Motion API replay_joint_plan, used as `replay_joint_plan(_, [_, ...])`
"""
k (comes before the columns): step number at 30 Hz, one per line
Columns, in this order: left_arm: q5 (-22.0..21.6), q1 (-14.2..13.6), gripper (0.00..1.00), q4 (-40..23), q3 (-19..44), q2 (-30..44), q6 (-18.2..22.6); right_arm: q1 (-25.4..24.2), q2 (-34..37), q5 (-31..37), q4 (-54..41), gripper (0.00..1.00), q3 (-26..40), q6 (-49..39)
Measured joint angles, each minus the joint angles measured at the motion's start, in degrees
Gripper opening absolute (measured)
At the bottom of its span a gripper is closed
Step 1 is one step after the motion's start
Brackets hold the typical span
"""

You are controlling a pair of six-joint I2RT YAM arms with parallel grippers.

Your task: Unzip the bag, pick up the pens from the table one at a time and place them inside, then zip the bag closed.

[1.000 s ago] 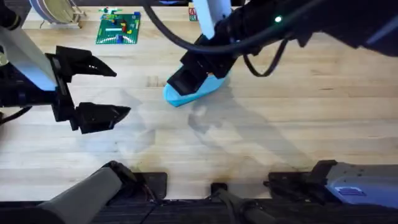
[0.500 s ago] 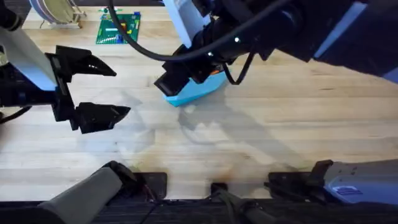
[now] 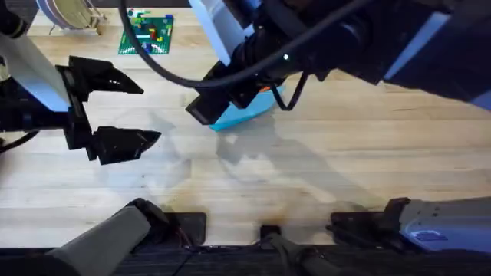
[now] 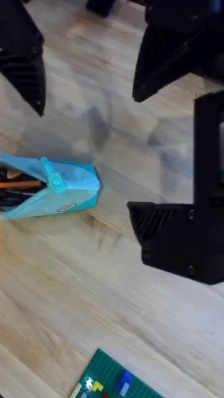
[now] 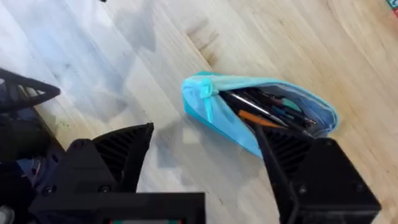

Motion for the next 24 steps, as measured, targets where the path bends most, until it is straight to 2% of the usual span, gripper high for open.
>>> replay_joint_plan(14, [0.0, 0.0, 0.993, 0.0, 0.0, 0.0, 0.0, 0.98, 5.21, 0.09, 2.51, 0.958, 0.11, 0.0])
replay_joint_plan(24, [0.0, 0.0, 0.993, 0.0, 0.0, 0.0, 0.01, 1.44, 7.41, 2.47, 3.39, 0.955, 0.14, 0.0])
